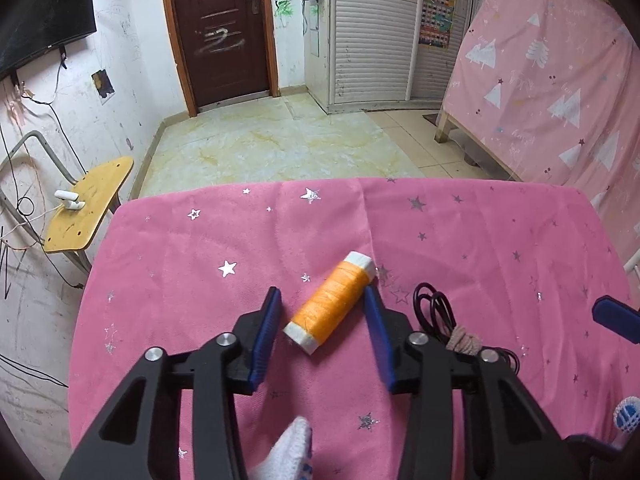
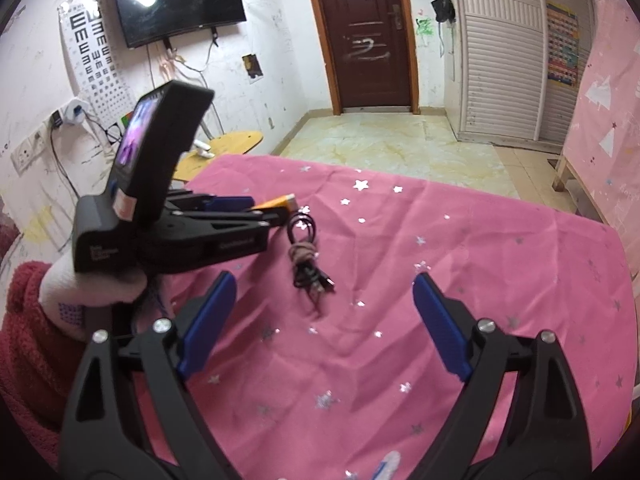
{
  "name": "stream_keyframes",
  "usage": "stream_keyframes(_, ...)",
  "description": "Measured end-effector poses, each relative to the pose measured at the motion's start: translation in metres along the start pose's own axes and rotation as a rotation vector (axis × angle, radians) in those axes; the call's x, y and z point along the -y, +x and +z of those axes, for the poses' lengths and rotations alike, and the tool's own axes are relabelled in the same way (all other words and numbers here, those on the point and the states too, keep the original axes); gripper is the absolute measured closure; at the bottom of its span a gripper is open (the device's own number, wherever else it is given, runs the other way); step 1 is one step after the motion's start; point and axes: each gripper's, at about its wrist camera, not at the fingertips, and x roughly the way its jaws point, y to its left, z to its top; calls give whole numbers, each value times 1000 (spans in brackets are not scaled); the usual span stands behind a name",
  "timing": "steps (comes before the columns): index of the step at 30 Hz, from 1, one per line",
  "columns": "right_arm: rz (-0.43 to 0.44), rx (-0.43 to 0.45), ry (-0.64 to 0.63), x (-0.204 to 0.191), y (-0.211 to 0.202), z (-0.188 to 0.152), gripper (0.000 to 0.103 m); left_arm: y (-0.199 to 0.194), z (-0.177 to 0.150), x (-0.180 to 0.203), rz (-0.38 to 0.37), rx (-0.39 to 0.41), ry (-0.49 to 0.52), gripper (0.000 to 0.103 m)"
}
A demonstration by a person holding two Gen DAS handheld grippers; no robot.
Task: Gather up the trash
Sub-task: 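Grasp the orange thread spool with the left tool while the right grasps the black cable, then carry the thread spool and black cable over to the yellow bin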
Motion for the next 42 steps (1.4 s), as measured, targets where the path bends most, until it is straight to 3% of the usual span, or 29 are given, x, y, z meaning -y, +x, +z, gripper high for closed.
stream_keyframes(4,11,-14,-37,-7,8,6,17,-1,0,2,41,10,-5,94)
stream_keyframes(12,0,-98,-91,-19,41,13,17,-7,2,-22,33,36,-81,94)
stream_keyframes(13,-4,-103,-101,-21,43,14,20,-8,2,-27,35,41,-99,94)
stream_keyframes(14,-12,-105,-110,-22,45,14,34,-8,2,-30,34,41,-108,94)
stream_keyframes(15,-31,-107,-119,-24,47,16,40,-8,2,-34,26,38,-123,94)
stream_keyframes(17,-40,-115,-124,-24,50,17,47,-6,3,-38,24,33,-134,94)
stream_keyframes(24,-58,-159,-138,-31,63,18,57,-4,1,-35,19,26,-119,94)
stream_keyframes(28,-82,-176,-157,-36,67,15,79,-2,3,-36,24,24,-117,94)
stream_keyframes(33,-86,-157,-157,-38,61,14,84,-5,1,-30,34,38,-110,94)
stream_keyframes(42,-35,-20,-31,-13,2,9,83,-34,-7,-9,37,117,-76,94)
